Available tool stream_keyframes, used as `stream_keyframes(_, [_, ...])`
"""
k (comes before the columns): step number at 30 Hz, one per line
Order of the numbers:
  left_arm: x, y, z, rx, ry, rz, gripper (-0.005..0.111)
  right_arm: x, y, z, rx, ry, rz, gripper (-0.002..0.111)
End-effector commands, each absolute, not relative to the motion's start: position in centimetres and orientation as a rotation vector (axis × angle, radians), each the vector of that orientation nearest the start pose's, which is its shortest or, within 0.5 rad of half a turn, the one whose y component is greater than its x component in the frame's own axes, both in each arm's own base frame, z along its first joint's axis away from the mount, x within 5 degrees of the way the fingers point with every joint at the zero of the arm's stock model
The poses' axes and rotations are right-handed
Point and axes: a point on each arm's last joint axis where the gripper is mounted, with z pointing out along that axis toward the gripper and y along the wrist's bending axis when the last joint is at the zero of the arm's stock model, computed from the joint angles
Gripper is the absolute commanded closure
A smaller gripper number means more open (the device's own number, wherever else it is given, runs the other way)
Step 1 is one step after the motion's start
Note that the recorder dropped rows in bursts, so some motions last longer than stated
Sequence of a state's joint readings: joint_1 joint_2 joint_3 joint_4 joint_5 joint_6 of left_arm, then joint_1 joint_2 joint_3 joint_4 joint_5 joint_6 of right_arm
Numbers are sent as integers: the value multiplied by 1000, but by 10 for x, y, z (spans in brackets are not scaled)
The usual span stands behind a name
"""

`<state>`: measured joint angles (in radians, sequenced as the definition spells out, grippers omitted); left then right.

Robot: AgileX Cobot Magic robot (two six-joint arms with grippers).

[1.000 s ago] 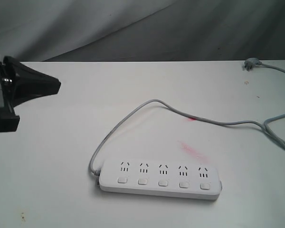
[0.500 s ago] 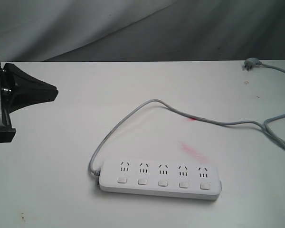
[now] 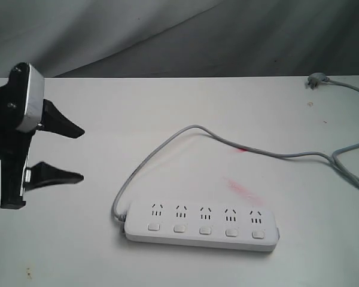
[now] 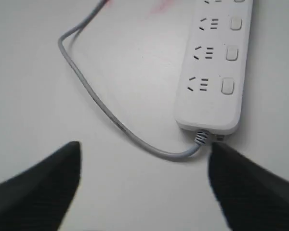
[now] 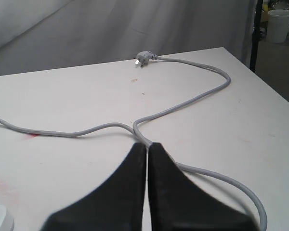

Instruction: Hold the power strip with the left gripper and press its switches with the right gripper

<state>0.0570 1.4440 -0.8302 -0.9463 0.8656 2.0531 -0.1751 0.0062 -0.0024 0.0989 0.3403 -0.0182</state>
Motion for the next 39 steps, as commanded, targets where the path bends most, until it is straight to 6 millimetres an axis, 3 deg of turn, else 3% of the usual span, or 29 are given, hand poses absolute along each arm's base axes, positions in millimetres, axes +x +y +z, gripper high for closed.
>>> stream_keyframes(1, [272, -46, 221, 1604, 1803, -324, 9, 53, -6, 183, 199, 1805, -40, 106])
stream_keyframes(10, [274, -86, 176, 1820, 1791, -485, 6, 53, -6, 183, 199, 1805, -40, 106])
stream_keyframes(18, [281, -106, 139, 1953, 1807, -371, 6, 53, -6, 183, 199, 1805, -40, 106])
stream_keyframes(27, [305, -119, 139, 1939, 1772, -462, 6, 53, -6, 183, 199, 1805, -40, 106])
stream_keyframes(32, [305, -124, 137, 1921, 1770, -574, 6, 53, -6, 183, 199, 1805, -40, 106])
stream_keyframes(39, [305, -124, 119, 1937, 1808, -618, 6, 53, -6, 183, 199, 1805, -40, 106])
